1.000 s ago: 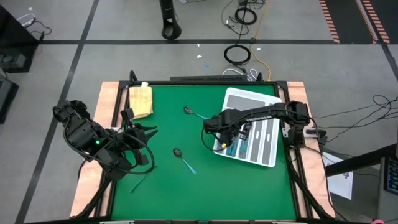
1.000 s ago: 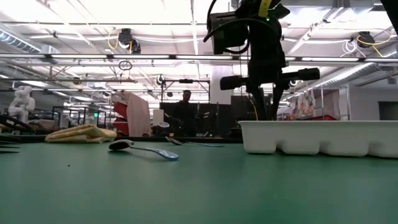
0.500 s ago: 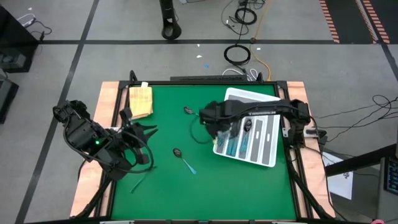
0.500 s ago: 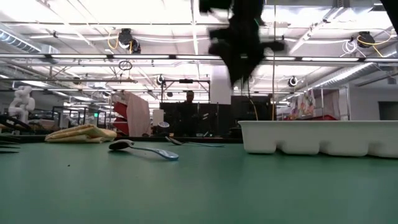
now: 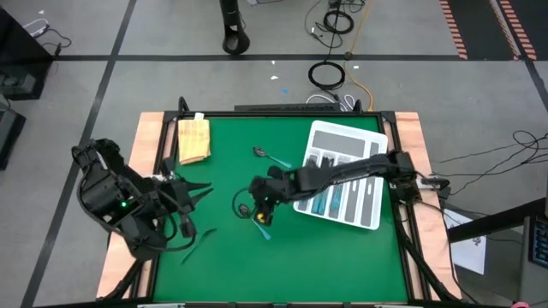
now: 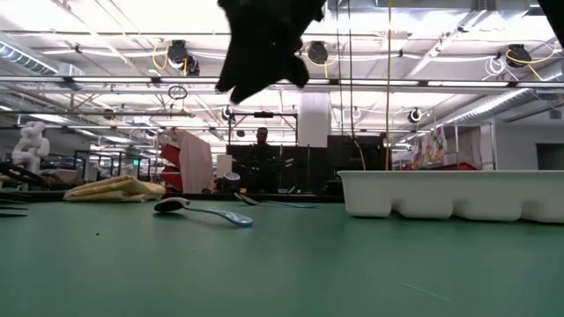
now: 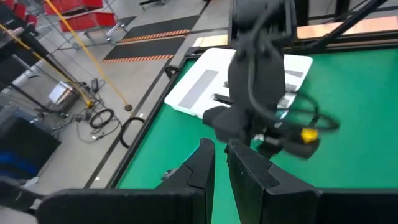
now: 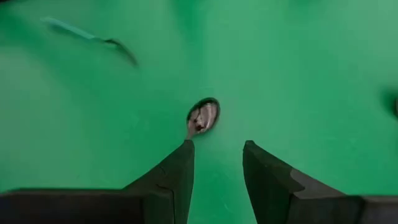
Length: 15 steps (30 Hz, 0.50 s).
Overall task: Sort silverware
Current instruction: Put the blue spoon into the white cutlery tray
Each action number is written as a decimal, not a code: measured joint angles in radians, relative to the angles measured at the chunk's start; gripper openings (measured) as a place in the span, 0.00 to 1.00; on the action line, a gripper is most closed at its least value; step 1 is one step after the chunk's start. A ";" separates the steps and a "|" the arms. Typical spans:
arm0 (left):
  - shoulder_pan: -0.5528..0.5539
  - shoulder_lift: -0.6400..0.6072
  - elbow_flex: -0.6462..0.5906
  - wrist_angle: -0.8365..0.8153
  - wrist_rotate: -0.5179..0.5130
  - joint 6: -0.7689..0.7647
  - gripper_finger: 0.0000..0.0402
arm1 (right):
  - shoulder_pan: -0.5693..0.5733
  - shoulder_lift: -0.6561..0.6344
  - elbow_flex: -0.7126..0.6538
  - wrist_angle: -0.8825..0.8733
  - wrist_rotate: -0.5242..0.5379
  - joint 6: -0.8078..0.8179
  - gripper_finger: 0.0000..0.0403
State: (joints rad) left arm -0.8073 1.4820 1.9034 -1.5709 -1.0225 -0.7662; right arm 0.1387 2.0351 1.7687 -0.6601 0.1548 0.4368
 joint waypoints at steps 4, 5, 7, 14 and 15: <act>-0.031 0.000 0.000 0.000 0.000 -0.013 0.13 | 0.038 0.078 0.000 0.092 0.055 0.105 0.31; -0.035 0.000 0.000 0.000 0.000 -0.014 0.13 | 0.045 0.099 0.000 0.117 0.059 0.125 0.31; -0.046 0.000 0.000 0.000 0.000 -0.014 0.13 | 0.056 0.144 0.000 0.148 0.057 0.165 0.31; -0.076 0.000 0.000 0.000 0.004 -0.013 0.13 | 0.066 0.238 0.000 0.174 0.082 0.257 0.31; -0.079 0.000 0.000 0.000 0.004 -0.013 0.13 | 0.066 0.246 0.000 0.192 0.082 0.258 0.31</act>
State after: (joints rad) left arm -0.8862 1.4820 1.9034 -1.5711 -1.0183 -0.7790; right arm 0.2050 2.2807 1.7691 -0.4677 0.2371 0.6948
